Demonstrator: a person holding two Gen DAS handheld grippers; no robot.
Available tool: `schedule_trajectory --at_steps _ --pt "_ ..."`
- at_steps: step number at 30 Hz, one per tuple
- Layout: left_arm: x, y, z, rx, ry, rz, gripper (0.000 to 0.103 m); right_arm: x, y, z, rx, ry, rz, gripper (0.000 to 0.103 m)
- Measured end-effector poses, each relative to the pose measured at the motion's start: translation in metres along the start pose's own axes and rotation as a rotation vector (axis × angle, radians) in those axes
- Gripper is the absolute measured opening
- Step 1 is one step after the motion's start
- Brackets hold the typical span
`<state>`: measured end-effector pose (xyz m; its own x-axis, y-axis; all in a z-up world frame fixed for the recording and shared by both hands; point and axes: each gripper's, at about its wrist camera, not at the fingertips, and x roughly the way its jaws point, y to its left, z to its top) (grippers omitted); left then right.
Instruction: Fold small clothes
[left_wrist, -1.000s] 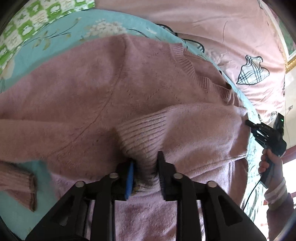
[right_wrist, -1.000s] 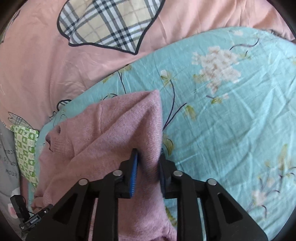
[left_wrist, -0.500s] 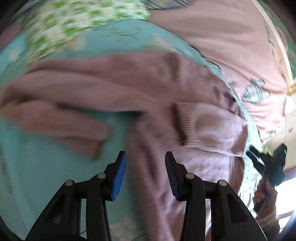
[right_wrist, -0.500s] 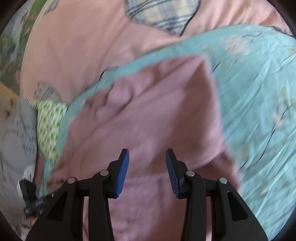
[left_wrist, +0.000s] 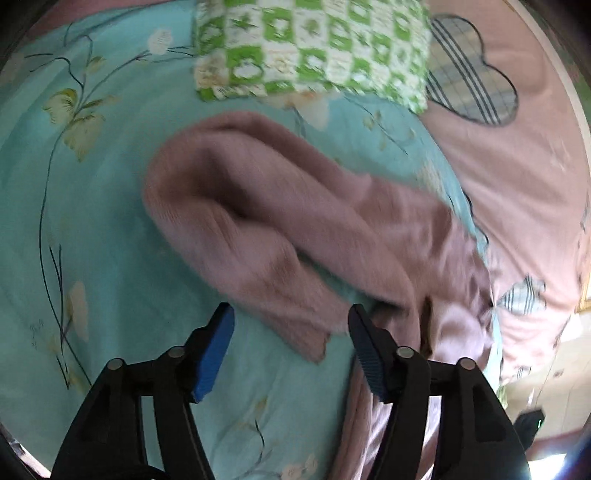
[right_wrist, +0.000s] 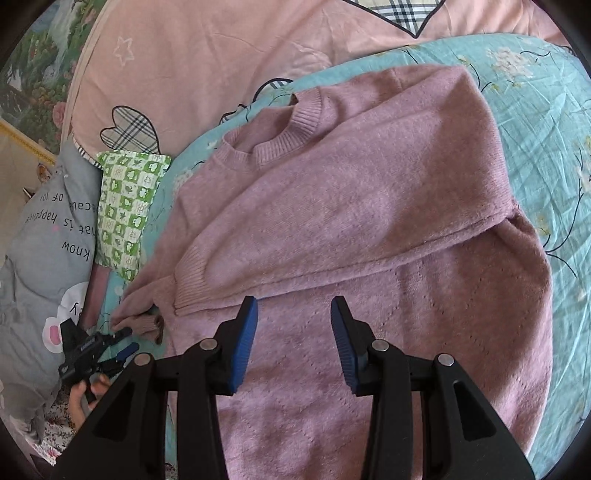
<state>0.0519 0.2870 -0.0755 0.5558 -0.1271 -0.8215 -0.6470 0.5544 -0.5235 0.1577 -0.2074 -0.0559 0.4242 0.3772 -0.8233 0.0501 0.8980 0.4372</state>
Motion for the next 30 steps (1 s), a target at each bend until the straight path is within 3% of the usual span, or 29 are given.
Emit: schedule_trajectory --at_steps 2,3,4,6,8,13,19,23,26,30 --pt "0.004 0.005 0.010 -0.021 -0.021 0.023 0.064 -0.003 0.002 -0.002 -0.003 -0.003 -0.003 0.042" --pt "0.006 0.007 0.014 -0.025 -0.031 0.031 0.058 -0.004 0.001 -0.003 -0.001 -0.004 -0.005 0.042" --pt "0.008 0.008 0.018 -0.026 -0.038 0.039 0.039 -0.005 0.001 -0.003 0.001 -0.006 -0.008 0.042" --pt "0.009 0.006 0.021 -0.011 -0.043 0.043 0.011 -0.007 -0.001 -0.004 0.006 -0.010 -0.018 0.042" --pt "0.001 -0.005 0.019 0.041 -0.081 0.059 0.003 -0.010 -0.004 -0.005 0.015 -0.016 -0.027 0.042" --pt "-0.035 -0.059 0.002 0.222 -0.147 0.025 0.004 -0.011 -0.013 -0.004 0.030 -0.025 -0.033 0.042" --pt "-0.048 -0.179 -0.033 0.494 -0.128 -0.125 0.003 -0.011 -0.019 -0.002 0.055 -0.035 -0.011 0.042" --pt "-0.017 -0.260 -0.071 0.653 -0.042 -0.216 0.004 -0.019 -0.023 -0.002 0.056 -0.051 0.000 0.042" --pt "0.028 -0.309 -0.102 0.749 0.054 -0.227 0.004 -0.031 -0.035 0.000 0.070 -0.071 -0.005 0.042" --pt "0.084 -0.343 -0.137 0.807 0.166 -0.210 0.004 -0.047 -0.061 0.003 0.117 -0.105 -0.026 0.042"
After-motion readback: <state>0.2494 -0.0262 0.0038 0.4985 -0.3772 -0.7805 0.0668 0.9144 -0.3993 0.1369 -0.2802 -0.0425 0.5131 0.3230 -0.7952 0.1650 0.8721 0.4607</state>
